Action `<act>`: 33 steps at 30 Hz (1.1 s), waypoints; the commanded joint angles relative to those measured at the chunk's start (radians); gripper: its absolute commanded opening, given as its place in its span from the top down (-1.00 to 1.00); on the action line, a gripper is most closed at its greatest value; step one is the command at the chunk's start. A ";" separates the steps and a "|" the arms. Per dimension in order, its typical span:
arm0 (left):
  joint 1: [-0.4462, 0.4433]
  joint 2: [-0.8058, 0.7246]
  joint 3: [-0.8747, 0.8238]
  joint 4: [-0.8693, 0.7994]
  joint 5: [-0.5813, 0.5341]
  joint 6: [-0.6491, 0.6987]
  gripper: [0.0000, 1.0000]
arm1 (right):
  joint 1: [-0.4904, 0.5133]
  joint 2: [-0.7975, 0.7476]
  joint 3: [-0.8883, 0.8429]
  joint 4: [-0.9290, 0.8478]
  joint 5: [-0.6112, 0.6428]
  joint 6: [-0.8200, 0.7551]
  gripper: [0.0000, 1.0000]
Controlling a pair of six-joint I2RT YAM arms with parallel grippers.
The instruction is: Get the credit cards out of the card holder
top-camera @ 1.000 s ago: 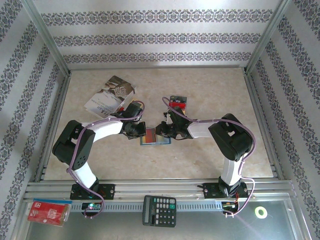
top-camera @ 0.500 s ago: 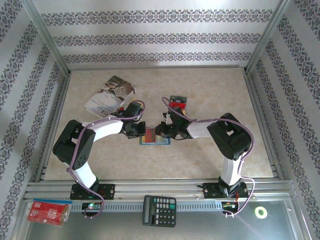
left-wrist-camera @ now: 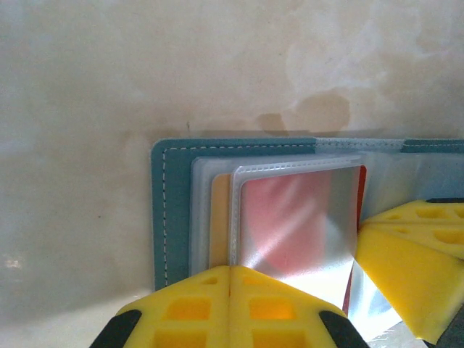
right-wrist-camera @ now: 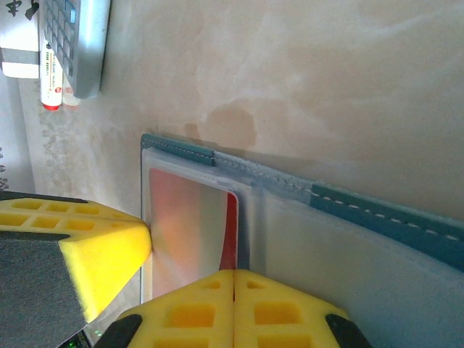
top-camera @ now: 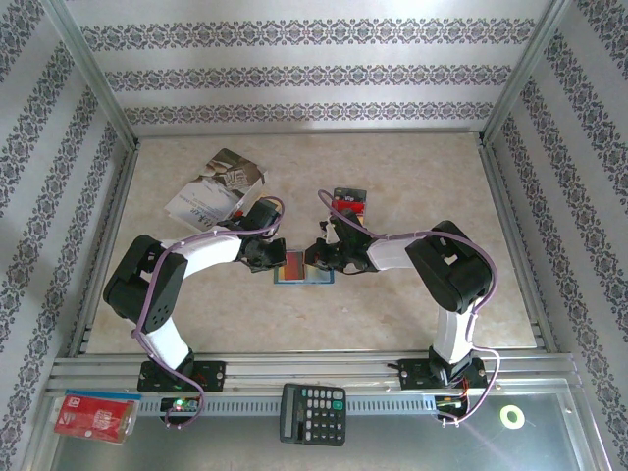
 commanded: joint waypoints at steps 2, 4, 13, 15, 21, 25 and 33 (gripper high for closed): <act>-0.012 0.027 -0.005 -0.080 -0.045 0.018 0.89 | 0.000 -0.002 -0.001 0.000 -0.006 0.009 0.87; -0.012 0.011 0.004 -0.095 -0.063 0.018 0.82 | -0.004 -0.022 -0.012 -0.007 0.018 0.004 0.89; -0.013 -0.088 0.036 -0.111 -0.081 -0.003 0.49 | -0.007 -0.060 -0.019 -0.026 0.048 -0.016 0.90; -0.013 -0.093 0.039 -0.110 -0.070 -0.006 0.50 | -0.007 -0.054 -0.017 -0.027 0.043 -0.015 0.90; -0.026 -0.069 0.030 -0.021 0.035 -0.021 0.64 | -0.005 -0.042 -0.019 -0.021 0.040 -0.009 0.90; -0.029 -0.035 0.016 0.014 0.025 -0.029 0.72 | -0.007 -0.036 -0.022 -0.013 0.039 -0.004 0.90; -0.027 0.010 -0.007 0.006 -0.025 -0.041 0.76 | -0.010 -0.022 -0.020 -0.007 0.039 0.006 0.91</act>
